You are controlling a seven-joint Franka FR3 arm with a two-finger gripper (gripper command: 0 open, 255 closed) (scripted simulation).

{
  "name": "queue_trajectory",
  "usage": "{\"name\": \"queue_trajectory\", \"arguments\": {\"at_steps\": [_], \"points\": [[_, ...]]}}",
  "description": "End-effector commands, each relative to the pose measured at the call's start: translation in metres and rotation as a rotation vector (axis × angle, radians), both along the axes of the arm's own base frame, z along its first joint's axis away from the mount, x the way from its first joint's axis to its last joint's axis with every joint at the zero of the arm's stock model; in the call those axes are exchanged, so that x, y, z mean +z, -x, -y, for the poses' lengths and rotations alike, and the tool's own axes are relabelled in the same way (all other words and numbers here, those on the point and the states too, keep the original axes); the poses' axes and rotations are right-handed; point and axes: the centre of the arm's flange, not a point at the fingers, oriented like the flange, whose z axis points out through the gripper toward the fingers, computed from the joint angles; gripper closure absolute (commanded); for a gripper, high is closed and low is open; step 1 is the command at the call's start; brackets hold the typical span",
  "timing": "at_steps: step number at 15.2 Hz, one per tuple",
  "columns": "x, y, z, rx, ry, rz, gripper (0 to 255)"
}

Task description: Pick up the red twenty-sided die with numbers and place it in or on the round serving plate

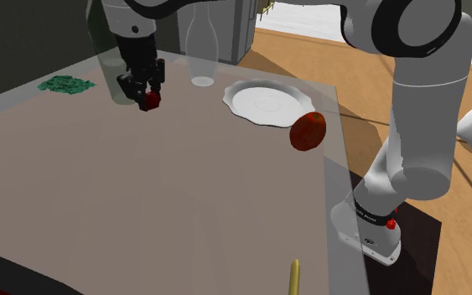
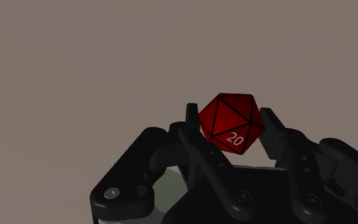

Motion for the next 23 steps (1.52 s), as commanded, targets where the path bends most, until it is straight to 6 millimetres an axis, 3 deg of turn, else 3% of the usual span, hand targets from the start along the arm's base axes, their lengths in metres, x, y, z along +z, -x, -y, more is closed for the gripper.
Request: {"name": "queue_trajectory", "arguments": {"at_steps": [1,11,23], "points": [[0.011,0.000,0.000,0.000,0.000,0.000,255],[0.059,0.000,0.000,0.000,0.000,0.000,255],[0.060,0.073,0.140,0.000,0.000,0.000,255]]}}
